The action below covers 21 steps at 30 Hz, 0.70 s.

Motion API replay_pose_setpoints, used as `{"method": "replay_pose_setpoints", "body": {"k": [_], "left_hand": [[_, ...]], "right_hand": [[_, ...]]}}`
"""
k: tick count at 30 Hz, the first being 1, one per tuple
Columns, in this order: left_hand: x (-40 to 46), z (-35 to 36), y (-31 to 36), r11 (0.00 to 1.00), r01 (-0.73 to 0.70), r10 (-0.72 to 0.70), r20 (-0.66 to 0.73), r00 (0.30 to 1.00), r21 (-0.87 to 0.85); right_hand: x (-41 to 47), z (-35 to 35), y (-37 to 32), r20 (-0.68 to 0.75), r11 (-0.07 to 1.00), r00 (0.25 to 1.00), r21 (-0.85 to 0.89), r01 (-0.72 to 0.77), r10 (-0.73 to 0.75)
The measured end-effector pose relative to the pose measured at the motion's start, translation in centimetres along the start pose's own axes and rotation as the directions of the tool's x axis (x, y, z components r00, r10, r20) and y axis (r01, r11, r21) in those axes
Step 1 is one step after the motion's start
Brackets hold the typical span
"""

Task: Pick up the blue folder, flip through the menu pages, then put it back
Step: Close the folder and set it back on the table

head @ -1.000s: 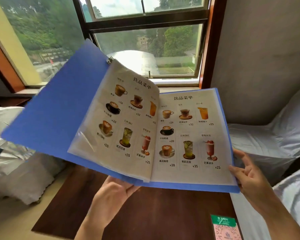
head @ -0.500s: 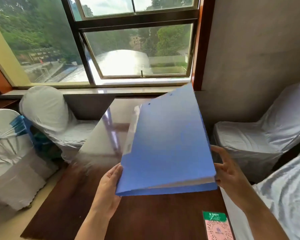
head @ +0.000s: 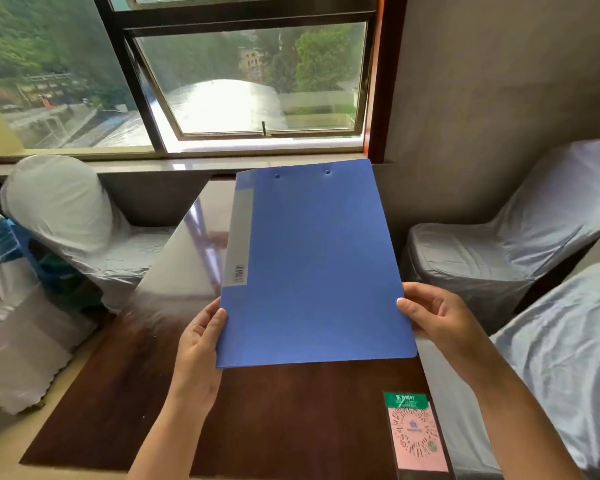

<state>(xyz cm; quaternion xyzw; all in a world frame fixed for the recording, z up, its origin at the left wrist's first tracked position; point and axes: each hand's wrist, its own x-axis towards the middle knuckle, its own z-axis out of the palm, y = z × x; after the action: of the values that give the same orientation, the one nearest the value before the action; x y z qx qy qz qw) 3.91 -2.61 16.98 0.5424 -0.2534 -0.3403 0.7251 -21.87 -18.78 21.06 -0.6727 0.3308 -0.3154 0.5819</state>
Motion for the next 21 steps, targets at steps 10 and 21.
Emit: {"method": "replay_pose_setpoints", "body": {"k": [10,21], "left_hand": [[0.7,-2.6,-5.1,0.917,0.313,-0.342,0.079,0.937,0.248],[0.2,-5.2,-15.4,0.756,0.494,-0.51,-0.088,0.856,0.43]], "right_hand": [[0.1,-0.1,6.8,-0.08,0.937,0.983,-0.297,-0.183,0.167],[-1.8,4.4,19.6,-0.328,0.56,0.886,-0.688,-0.463,0.329]]}}
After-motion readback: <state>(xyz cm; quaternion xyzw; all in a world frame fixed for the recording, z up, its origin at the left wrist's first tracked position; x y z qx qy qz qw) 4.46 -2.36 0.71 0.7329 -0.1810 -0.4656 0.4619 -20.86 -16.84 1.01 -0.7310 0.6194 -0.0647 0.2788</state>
